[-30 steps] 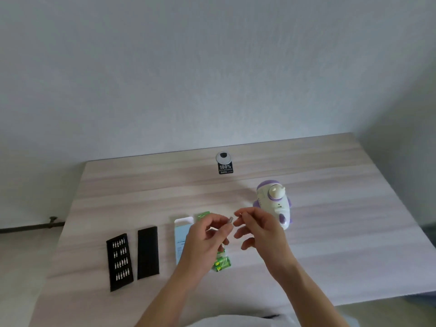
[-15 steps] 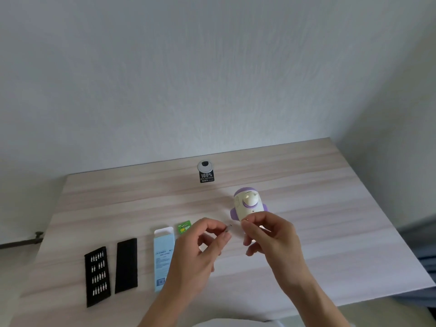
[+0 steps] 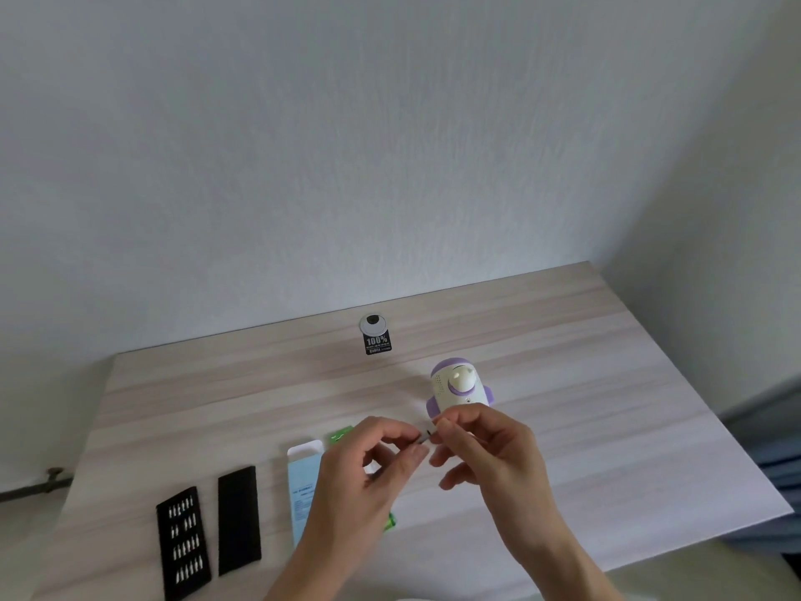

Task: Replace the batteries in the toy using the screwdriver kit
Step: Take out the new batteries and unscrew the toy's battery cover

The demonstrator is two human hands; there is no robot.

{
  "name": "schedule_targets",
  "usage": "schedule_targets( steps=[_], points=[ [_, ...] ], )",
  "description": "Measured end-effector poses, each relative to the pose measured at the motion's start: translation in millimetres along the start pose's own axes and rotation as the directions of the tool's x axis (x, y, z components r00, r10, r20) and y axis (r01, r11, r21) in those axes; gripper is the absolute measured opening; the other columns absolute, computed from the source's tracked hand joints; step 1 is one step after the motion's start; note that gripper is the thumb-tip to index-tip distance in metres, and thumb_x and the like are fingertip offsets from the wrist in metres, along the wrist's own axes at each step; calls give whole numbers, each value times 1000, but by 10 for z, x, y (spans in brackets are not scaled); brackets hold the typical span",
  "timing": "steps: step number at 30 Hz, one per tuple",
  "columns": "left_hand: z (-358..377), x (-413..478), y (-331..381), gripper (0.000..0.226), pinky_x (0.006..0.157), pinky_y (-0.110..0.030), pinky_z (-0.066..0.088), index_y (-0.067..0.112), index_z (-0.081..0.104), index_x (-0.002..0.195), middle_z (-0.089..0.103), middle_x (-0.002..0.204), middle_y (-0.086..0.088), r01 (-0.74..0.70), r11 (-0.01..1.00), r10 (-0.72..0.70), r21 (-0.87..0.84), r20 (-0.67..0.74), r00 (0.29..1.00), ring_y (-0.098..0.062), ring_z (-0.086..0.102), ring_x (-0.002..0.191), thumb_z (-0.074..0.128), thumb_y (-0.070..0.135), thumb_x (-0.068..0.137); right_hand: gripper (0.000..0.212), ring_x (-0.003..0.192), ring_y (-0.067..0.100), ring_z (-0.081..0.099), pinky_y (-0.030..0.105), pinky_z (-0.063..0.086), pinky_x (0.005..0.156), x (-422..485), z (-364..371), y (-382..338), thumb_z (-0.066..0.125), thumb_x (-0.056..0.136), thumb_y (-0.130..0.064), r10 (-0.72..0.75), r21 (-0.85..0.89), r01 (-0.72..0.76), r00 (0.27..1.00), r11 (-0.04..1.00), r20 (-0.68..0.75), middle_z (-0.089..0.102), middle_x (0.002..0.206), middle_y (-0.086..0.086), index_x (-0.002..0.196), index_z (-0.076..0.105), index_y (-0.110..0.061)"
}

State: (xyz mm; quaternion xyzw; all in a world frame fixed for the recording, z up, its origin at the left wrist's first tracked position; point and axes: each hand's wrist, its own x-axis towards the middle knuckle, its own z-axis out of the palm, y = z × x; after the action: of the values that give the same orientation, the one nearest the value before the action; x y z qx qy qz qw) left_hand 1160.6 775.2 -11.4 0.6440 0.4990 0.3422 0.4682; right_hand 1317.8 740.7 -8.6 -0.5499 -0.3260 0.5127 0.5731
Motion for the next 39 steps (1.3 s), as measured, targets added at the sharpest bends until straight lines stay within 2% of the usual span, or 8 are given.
schedule_targets(
  steps=[9, 14, 18, 22, 27, 32, 36, 39],
  points=[
    [-85, -29, -72, 9, 61, -17, 50, 23, 72, 87, 70, 82, 16, 11, 999, -13, 32, 47, 999, -9, 61, 72, 77, 16, 85, 11, 64, 23, 66, 33, 54, 54, -64, 78, 74, 65, 90, 1, 13, -39, -14, 1000, 999, -24, 72, 84, 16, 83, 73, -3],
    [-136, -57, -108, 10, 60, -17, 49, 25, 72, 87, 70, 84, 16, 4, 1000, -6, 29, 64, 998, -11, 62, 74, 77, 17, 84, 12, 64, 23, 66, 32, 54, 54, -97, 124, 105, 66, 90, -1, 17, -62, -18, 1000, 998, -24, 71, 77, 12, 81, 73, -6],
    [-174, -100, -147, 9, 60, -20, 52, 26, 72, 86, 70, 83, 17, -1, 1000, 0, 28, 66, 998, -11, 63, 75, 78, 20, 84, 19, 64, 22, 69, 31, 55, 54, -136, 172, 146, 70, 88, -4, -30, -183, 30, 1000, 983, 4, 70, 69, 7, 76, 75, -19],
    [-194, -120, -183, 9, 60, -24, 52, 26, 71, 83, 69, 80, 16, 0, 1000, 0, 0, 65, 998, -11, 62, 71, 78, 19, 84, 18, 63, 22, 68, 32, 54, 53, -161, 195, 170, 70, 87, -3, -1, -162, 0, 1000, 987, -5, 70, 69, 10, 75, 75, -15],
    [-195, -133, -208, 17, 63, -20, 50, 24, 68, 83, 66, 81, 15, -28, 999, 29, -22, 47, 998, -13, 63, 81, 69, 41, 81, 18, 61, 20, 66, 31, 53, 52, -198, 287, 182, 68, 89, -4, 16, -141, -14, 1000, 990, 12, 69, 72, 14, 76, 73, -15],
    [-224, -100, -270, 19, 64, -18, 51, 22, 67, 86, 59, 89, 12, -91, 996, 89, 19, 91, 992, -15, 62, 88, 68, 42, 84, 18, 59, 16, 62, 30, 52, 51, -207, 297, 206, 72, 86, -4, 4, -179, -6, 1000, 984, -14, 68, 68, 5, 76, 76, -18],
    [-221, -117, -276, 10, 74, -16, 51, 20, 66, 86, 63, 87, 10, -64, 998, 66, -25, 109, 992, -12, 64, 89, 70, 29, 89, 4, 72, 17, 64, 28, 54, 60, -246, 306, 257, 78, 82, -24, 12, -142, -15, 1000, 990, -24, 71, 79, 2, 85, 76, -23],
    [-217, -109, -289, 9, 77, -19, 52, 23, 68, 85, 69, 85, 7, -16, 991, 32, -130, 122, 992, -13, 66, 84, 71, 18, 91, 30, 89, 21, 67, 32, 57, 73, -282, 297, 372, 70, 74, -50, 57, -148, -59, 998, 987, -16, 71, 89, 8, 93, 72, -27]
  ],
)
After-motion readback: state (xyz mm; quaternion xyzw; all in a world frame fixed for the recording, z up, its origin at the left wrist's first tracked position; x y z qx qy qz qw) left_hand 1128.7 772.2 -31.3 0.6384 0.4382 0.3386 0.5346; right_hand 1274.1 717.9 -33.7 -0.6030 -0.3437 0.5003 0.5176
